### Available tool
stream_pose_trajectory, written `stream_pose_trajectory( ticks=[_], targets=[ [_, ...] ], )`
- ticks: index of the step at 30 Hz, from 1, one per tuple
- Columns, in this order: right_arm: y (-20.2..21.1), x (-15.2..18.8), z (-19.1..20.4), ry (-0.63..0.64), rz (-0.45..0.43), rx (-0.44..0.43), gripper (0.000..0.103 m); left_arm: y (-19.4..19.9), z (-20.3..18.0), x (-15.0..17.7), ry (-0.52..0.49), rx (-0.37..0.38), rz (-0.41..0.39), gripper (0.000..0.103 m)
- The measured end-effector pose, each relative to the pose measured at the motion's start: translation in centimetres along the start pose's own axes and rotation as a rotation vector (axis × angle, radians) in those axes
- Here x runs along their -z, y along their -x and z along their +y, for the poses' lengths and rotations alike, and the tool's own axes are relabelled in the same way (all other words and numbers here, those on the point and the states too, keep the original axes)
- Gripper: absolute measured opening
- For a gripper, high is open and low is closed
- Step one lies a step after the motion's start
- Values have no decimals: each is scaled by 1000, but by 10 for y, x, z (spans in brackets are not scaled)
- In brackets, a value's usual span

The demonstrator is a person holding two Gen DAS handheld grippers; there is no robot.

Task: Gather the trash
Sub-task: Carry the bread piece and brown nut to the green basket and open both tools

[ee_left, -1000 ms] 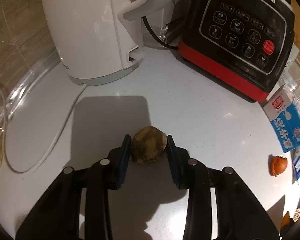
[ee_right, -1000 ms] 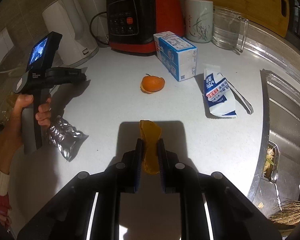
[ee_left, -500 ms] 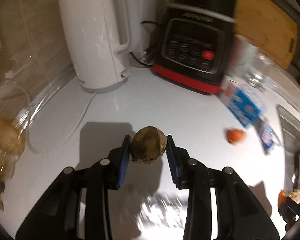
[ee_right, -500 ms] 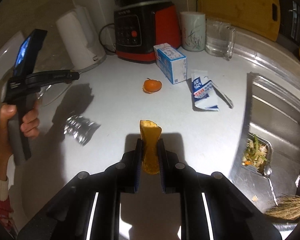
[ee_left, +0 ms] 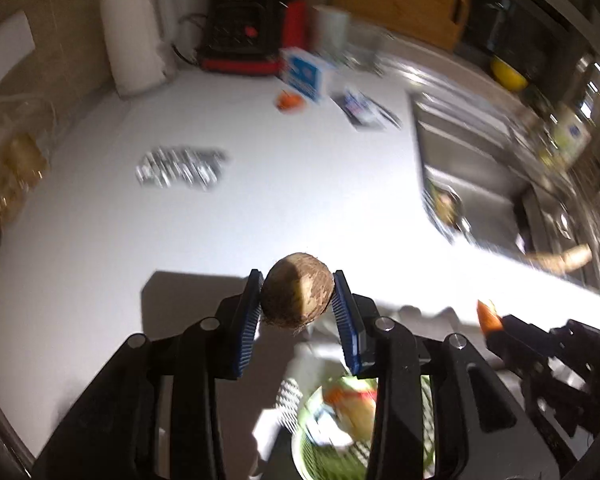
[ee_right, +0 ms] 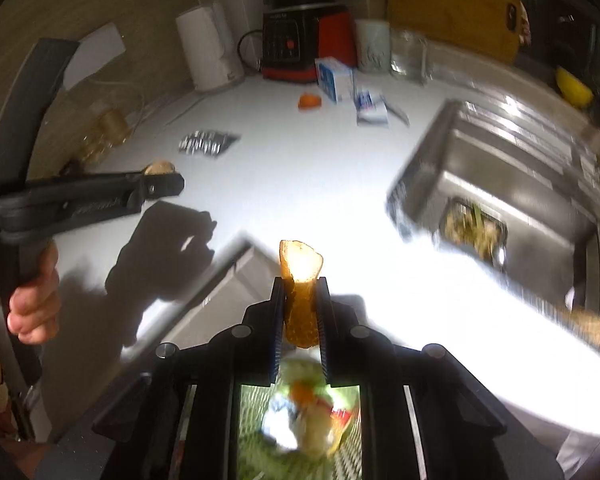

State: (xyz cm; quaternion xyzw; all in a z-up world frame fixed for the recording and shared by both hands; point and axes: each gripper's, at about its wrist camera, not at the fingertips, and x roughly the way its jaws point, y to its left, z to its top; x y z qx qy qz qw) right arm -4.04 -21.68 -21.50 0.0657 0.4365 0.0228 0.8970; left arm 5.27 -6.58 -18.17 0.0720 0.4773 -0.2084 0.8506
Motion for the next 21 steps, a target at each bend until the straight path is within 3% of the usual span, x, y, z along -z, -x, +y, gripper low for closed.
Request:
stream_pose_trajectory(
  ticks=[9,16,17,19,21],
  targets=[
    [29,84,-14,-33,70,-6,16,-4,-58,107,-64,45,127,35],
    [37,117,-23,-62,104,-22,16,-29,-82,154,-72,68,243,36],
    [37,119,-24,-63,104,-25,16,-31,-84,158,-70,67,257,38],
    [38,123,-24,-61,106,-27,16,-33,-88,164,-73,58,274,58],
    [40,126,-24,-60,106,-30,16,-28,-91,165,-82,45,254,66]
  ],
)
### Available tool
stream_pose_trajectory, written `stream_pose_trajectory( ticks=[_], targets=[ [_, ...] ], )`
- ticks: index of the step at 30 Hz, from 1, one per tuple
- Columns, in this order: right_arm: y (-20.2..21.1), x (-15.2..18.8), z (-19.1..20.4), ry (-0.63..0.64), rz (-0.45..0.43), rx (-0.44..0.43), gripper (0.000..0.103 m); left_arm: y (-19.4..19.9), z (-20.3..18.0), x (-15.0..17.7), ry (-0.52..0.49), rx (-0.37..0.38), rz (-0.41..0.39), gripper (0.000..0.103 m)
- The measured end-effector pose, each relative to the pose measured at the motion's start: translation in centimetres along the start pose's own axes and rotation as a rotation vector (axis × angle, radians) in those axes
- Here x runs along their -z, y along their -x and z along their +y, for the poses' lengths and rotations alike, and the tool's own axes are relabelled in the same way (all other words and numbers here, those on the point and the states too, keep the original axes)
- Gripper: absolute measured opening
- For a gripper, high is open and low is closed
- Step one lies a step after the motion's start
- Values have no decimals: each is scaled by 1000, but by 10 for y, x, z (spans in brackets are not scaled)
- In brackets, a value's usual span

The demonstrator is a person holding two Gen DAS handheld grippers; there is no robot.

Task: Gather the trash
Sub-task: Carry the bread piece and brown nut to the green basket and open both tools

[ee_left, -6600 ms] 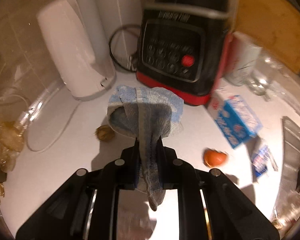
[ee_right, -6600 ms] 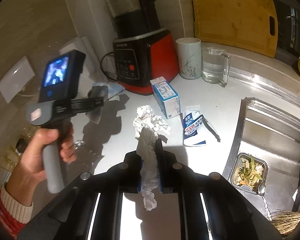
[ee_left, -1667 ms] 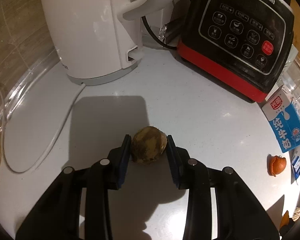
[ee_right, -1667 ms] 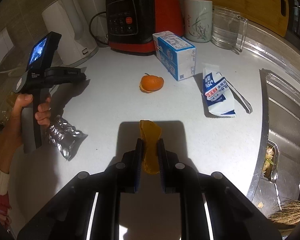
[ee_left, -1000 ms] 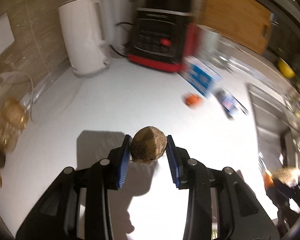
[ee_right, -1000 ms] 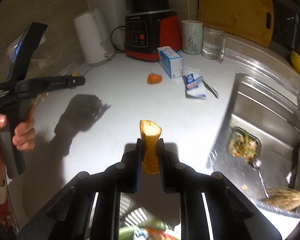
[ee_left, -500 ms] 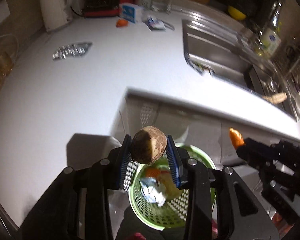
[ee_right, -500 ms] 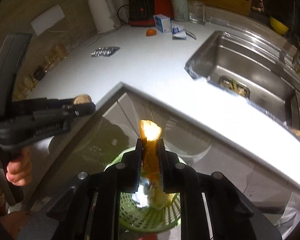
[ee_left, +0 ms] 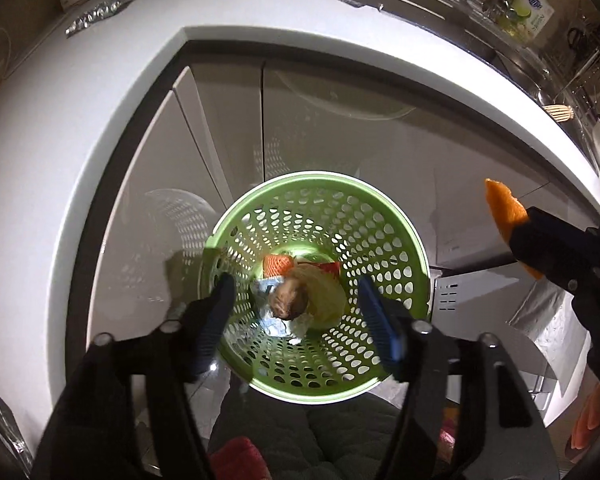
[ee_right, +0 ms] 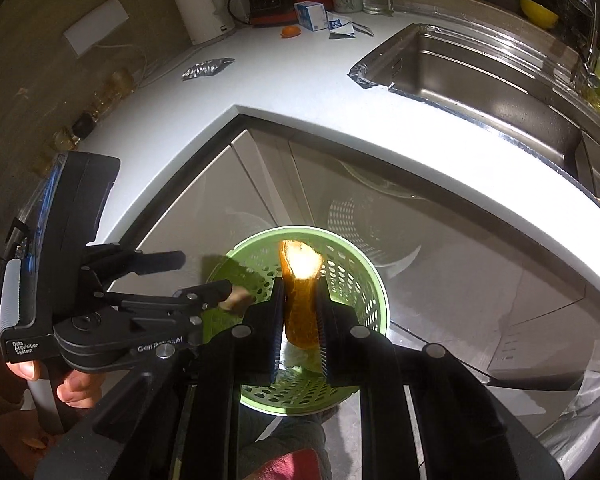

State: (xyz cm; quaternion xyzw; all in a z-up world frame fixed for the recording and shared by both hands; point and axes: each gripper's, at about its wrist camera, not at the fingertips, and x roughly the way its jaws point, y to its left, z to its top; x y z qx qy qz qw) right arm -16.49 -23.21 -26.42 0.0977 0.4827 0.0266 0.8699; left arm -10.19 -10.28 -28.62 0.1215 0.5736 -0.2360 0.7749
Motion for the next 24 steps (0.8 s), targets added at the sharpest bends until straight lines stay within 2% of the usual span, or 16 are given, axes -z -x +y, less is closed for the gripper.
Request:
stream_pose_trajectory(
  ticks=[3,6,13,18,20,21,22,24],
  targets=[
    [1,2,0,5,-2,-6,16,10,-1,-4,-6,-13,-27,76],
    [2,1,1,16,-4,-15,17,18,2,-10,6,-23,-43,80],
    [-7,3,8,57,20,-48,18,32,20,-25,52,-54,-78,84],
    [-32,16,16,93,99,-78,22,38,34,-34,83,-87,-101,84],
    [-42,20,19,104,130,-81,40,40,38,-36,91,-92,-103,84],
    [-47,21,20,108,144,-85,57,41,41,-37,97,-95,-108,84],
    [-49,21,21,109,143,-82,67,42,42,-38,99,-97,-110,84],
    [-50,17,23,112,133,-77,73,44,46,-40,101,-103,-117,84]
  ],
)
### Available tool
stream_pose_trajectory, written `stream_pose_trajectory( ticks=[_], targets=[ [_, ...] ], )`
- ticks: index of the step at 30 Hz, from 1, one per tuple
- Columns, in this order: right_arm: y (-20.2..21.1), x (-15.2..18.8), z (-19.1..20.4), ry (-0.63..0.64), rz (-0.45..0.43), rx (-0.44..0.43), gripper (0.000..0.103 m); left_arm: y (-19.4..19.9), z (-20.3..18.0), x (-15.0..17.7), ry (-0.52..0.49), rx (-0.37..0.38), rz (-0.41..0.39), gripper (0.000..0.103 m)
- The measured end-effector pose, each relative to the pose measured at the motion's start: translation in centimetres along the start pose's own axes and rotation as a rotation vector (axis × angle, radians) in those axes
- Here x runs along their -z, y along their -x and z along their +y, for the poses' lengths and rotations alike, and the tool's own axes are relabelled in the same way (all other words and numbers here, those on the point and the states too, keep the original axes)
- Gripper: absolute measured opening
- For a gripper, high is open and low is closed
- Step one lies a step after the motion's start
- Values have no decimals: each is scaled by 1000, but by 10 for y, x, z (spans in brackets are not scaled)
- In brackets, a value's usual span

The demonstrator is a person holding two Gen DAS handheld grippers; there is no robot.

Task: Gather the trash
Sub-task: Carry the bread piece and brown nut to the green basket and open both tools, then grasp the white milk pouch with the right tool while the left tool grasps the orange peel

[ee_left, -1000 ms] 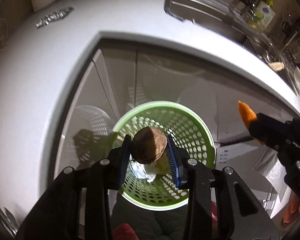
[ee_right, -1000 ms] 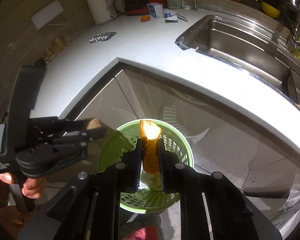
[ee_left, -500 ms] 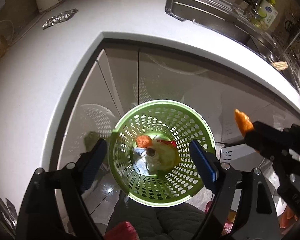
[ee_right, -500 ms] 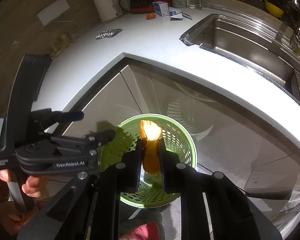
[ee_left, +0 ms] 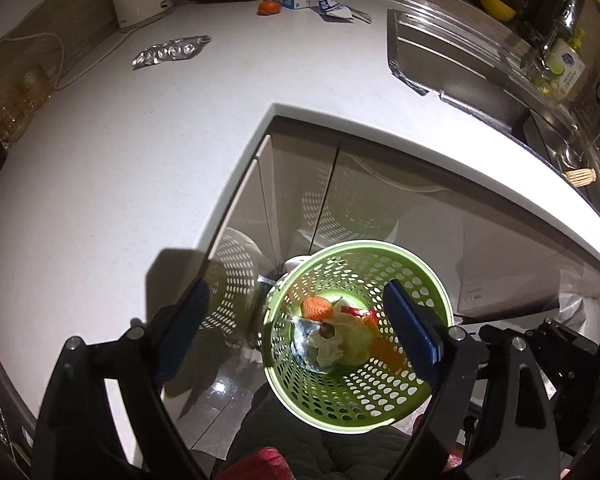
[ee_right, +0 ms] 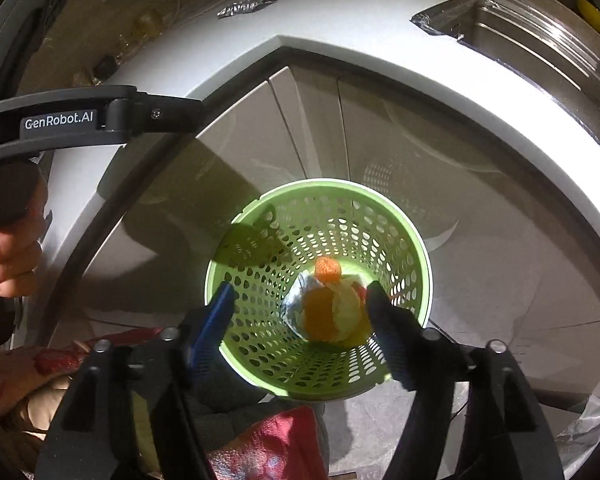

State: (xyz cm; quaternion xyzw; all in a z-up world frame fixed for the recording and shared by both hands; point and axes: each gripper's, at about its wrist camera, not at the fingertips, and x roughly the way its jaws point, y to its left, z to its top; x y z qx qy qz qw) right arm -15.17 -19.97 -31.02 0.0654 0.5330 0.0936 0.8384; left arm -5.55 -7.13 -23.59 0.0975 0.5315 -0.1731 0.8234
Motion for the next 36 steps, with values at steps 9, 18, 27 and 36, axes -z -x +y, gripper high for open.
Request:
stream_pose_trajectory(
  ticks=[9,18,27,36],
  targets=[
    [29,-42,0,12,-119,28,88,11,23,-21,30,-15,-40,85],
    [54,-122,-3,20,-263,82,96,28,74,-72,102,-48,-136,92],
    [48,-201,-14,-28,-323,115,100,20,130,-112,197,-81,-192,95],
    [6,-284,-60,-112,-306,176,100,0,135,-166,132,-92,-249,95]
  ],
)
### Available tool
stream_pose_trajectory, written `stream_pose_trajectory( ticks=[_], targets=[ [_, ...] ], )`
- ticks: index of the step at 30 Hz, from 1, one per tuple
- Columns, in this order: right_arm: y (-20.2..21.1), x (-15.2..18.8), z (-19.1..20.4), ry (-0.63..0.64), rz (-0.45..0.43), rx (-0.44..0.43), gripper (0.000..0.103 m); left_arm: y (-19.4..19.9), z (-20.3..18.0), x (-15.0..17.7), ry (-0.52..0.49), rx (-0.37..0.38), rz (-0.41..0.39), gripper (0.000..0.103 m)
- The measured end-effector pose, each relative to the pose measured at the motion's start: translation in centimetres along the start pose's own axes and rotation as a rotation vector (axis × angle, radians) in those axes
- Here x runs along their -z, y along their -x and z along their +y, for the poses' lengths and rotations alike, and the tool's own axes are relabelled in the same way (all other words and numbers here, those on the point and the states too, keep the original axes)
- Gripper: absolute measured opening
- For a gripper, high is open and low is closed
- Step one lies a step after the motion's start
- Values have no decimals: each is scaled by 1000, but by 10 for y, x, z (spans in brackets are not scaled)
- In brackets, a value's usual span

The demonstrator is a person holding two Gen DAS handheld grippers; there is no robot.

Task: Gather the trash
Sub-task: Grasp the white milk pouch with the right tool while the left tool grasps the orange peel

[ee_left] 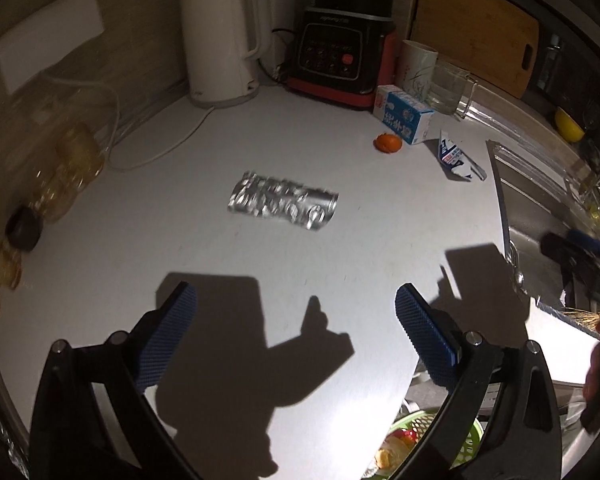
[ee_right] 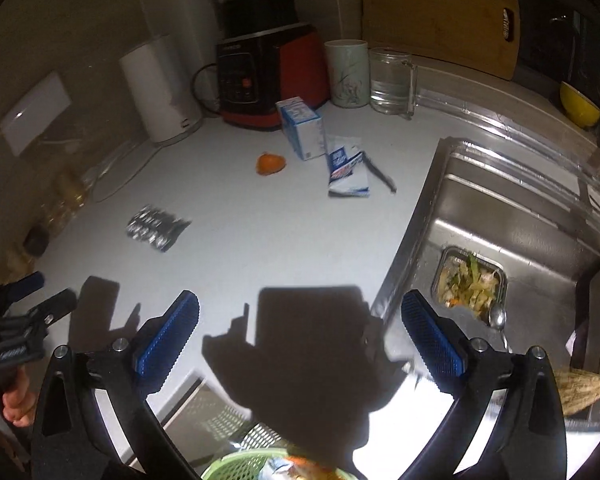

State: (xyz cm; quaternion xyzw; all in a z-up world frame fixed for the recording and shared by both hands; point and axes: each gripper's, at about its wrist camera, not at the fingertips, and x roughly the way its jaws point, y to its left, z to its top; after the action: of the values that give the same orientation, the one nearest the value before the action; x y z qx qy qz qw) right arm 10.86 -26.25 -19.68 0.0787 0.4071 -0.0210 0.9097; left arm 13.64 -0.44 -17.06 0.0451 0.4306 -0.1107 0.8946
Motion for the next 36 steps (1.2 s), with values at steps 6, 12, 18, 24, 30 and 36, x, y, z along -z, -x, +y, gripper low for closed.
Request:
stream_pose_trajectory(
  ticks=[6,12,18,24,30,36],
  targets=[
    [-68,-57,-8,44,0,49,100,-20,-16,-24,-49,55,-29,95],
    [-142,-96,-32,29,56,93,96,-61,-33,-54,-135,103,-25,95],
    [-184,-113,-53,-16,112,101,87,-102,-55,-92,-212,175,-30,95],
    [-198,-110,-53,36,144,122,60,-151,-69,-126,-200,241,18,95],
    [-194,-107,-59,65,131,117,27,-189,-91,-141,-168,212,52,95],
    [-168,-100,-67,54,95,89,20,-217,-110,-150,-134,198,72,93]
  ],
)
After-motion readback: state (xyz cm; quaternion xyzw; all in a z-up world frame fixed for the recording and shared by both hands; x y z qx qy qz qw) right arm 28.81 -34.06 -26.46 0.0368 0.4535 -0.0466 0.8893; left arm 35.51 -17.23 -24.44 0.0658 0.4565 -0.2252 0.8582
